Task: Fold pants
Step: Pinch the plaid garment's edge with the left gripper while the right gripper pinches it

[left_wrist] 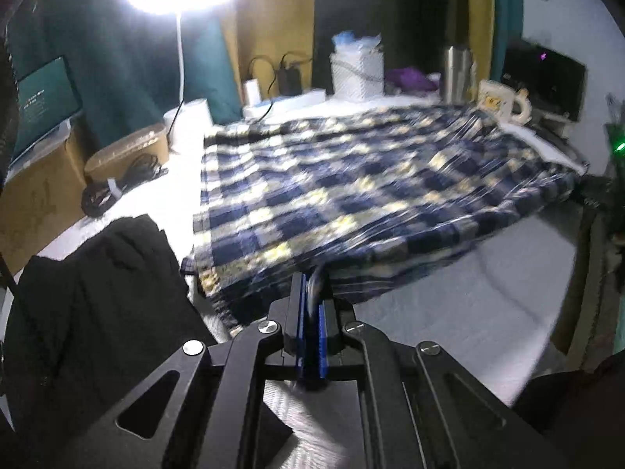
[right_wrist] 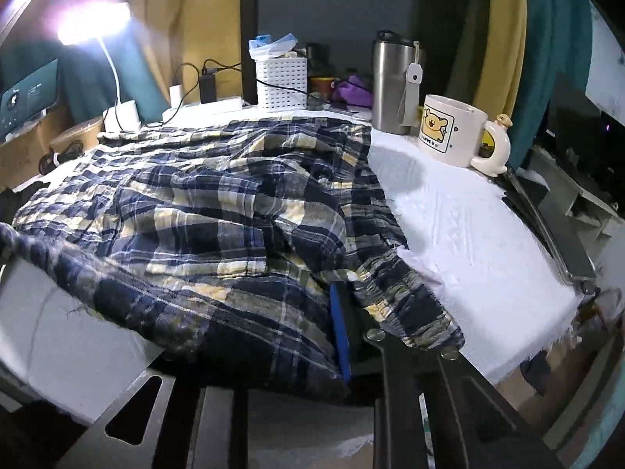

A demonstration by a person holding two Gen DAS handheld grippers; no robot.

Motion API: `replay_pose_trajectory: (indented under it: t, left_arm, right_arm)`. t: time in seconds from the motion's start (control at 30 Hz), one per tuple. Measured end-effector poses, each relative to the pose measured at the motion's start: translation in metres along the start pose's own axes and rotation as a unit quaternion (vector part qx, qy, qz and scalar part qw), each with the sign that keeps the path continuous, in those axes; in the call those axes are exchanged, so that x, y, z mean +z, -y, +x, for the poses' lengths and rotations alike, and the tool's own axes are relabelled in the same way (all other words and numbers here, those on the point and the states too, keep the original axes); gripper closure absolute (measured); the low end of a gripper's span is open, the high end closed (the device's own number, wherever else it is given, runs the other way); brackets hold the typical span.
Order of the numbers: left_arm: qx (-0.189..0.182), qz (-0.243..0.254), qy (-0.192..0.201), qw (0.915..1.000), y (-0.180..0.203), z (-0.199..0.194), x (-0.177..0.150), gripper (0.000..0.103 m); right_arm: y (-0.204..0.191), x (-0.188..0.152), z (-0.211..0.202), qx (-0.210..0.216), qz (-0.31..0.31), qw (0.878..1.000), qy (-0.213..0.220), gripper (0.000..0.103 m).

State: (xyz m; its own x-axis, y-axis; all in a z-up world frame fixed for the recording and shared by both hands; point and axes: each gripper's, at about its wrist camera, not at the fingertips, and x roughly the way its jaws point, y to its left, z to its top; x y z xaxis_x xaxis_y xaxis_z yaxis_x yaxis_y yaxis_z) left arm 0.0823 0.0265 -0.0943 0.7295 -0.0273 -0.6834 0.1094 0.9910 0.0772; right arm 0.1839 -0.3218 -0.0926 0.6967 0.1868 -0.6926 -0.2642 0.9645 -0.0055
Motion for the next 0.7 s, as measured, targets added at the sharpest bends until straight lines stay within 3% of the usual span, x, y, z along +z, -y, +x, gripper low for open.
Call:
replay_pose_trajectory:
  t: [0.17,0.2,0.23,0.3,0.37,0.53,0.6,0.7]
  left_arm:
    - [-0.018,0.021,-0.020,0.9994,0.006,0.007,-0.003,0.098]
    - [-0.023,0.029,-0.026,0.9990,0.008,0.008,-0.004,0.093]
    - [-0.027,0.035,-0.031,0.9986,0.009,0.009,-0.005,0.087]
    - [-0.039,0.047,-0.038,0.9974,0.014,0.010,-0.005,0.043]
    - [-0.039,0.065,-0.033,0.9965,0.019,0.007,-0.005,0.035]
    - [-0.032,0.070,-0.046,0.9960,0.019,0.013,-0.004,0.037]
    - [-0.022,0.070,-0.040,0.9965,0.017,0.012,-0.005,0.069]
    - [-0.008,0.066,-0.037,0.9971,0.012,0.010,-0.007,0.092]
  right_arm:
    - [-0.002,0.013,-0.011,0.000,-0.005,1.000,0.013,0.083]
    - [-0.002,0.015,-0.012,-0.001,-0.007,1.000,0.015,0.083]
    - [-0.002,0.017,-0.013,-0.002,-0.009,1.000,0.014,0.083]
    - [-0.001,0.019,-0.014,-0.003,-0.011,1.000,0.016,0.083]
    - [-0.002,0.021,-0.018,-0.005,-0.013,1.000,0.019,0.083]
    - [0.000,0.021,-0.021,-0.007,-0.011,1.000,0.024,0.083]
    - [0.003,0.018,-0.019,-0.007,-0.007,1.000,0.019,0.083]
    - [0.007,0.012,-0.012,-0.007,0.000,1.000,0.010,0.083]
